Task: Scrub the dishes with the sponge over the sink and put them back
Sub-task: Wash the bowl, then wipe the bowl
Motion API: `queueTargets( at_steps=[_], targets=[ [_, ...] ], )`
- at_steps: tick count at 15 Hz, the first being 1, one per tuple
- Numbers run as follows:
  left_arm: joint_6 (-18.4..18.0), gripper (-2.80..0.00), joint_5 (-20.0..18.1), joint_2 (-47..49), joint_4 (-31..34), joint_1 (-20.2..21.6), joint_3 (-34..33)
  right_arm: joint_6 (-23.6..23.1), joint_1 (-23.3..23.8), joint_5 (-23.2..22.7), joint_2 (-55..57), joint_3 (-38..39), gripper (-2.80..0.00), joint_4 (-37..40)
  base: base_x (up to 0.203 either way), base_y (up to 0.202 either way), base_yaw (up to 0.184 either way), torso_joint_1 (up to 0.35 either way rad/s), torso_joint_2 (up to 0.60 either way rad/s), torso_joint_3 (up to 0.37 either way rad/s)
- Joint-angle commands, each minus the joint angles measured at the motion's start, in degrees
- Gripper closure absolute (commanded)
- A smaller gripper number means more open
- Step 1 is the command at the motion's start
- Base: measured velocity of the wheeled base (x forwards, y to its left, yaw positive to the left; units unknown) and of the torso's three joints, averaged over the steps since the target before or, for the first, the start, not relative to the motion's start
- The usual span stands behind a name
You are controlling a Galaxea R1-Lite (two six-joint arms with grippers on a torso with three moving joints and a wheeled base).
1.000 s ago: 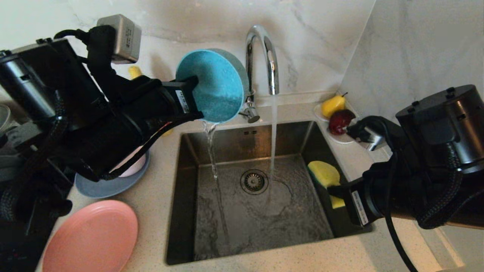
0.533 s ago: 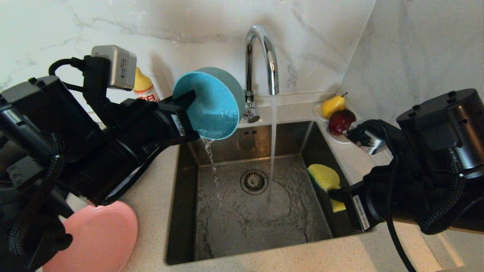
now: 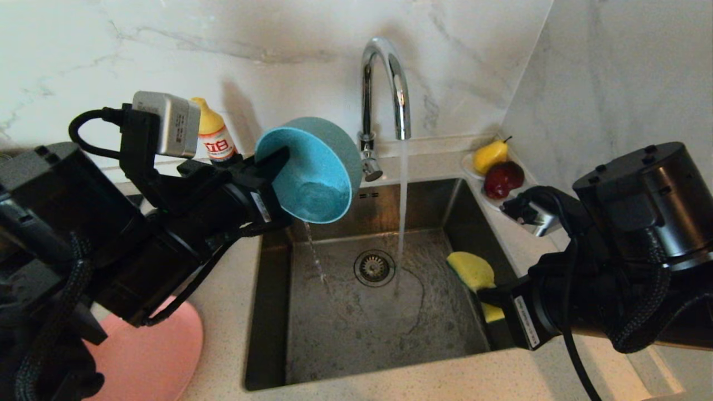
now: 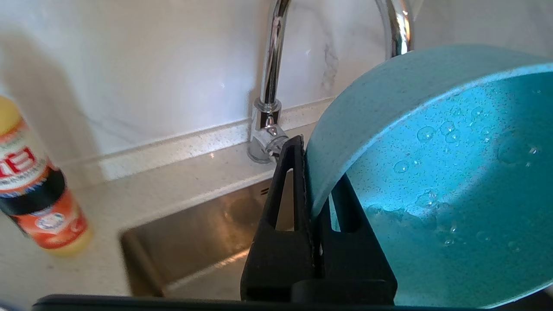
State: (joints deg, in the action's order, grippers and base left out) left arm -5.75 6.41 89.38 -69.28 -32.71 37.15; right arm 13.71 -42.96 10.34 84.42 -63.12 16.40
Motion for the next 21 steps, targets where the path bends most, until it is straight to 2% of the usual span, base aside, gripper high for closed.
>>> queueTargets(
  at_steps=[1,5,9,11,13,14,16,17,19,21],
  targets=[
    [-2.4,0.00,-0.4,-0.3,-4.5,0.0,-2.7,0.2,0.0,-0.2,0.3,0.3,0.00,0.0,0.000,0.000,0.000,0.000,0.00,0.000],
    [-2.8,0.00,-0.3,-0.6,-3.6,0.0,-2.7,0.1,-0.1,-0.1,-0.3,-0.2,0.00,0.0,0.000,0.000,0.000,0.000,0.00,0.000],
    [-1.4,0.00,-0.4,-2.4,20.9,-0.1,-1.7,-0.1,-0.1,-1.4,-2.9,-2.9,0.00,0.0,0.000,0.000,0.000,0.000,0.00,0.000],
    [3.4,0.00,-0.4,-3.8,35.8,-0.3,2.4,0.1,-0.3,-5.2,-3.7,-4.5,0.00,0.6,0.000,0.000,0.000,0.000,0.00,0.000],
    [10.2,0.00,-0.6,-5.3,49.5,-1.4,8.5,0.1,-2.3,-5.7,-4.0,-4.9,0.00,0.6,0.000,0.000,0.000,0.000,0.00,0.000],
    [12.9,0.00,-0.6,-5.5,53.7,-3.1,10.3,0.0,-3.2,-5.9,-4.1,-5.1,0.00,0.3,0.000,0.000,0.000,0.000,0.00,0.000],
    [14.2,0.00,0.0,-3.6,54.9,-6.5,10.8,0.1,-4.6,-7.2,-4.3,-6.5,0.00,0.5,0.000,0.000,0.000,0.000,0.00,0.000],
    [14.6,0.00,1.1,-1.9,54.8,-7.9,11.0,0.2,-4.9,-9.3,-4.4,-7.5,0.00,0.8,0.000,0.000,0.000,0.000,0.00,0.000],
    [15.2,0.00,5.5,1.0,53.9,-10.9,11.7,0.7,-5.7,-12.7,-4.2,-9.0,0.00,1.7,0.000,0.000,0.000,0.000,0.00,0.000],
    [16.4,0.00,11.0,3.3,51.2,-13.5,12.6,1.0,-7.6,-13.3,-4.0,-10.3,0.00,5.7,0.000,0.000,0.000,0.000,0.00,0.000]
  ],
)
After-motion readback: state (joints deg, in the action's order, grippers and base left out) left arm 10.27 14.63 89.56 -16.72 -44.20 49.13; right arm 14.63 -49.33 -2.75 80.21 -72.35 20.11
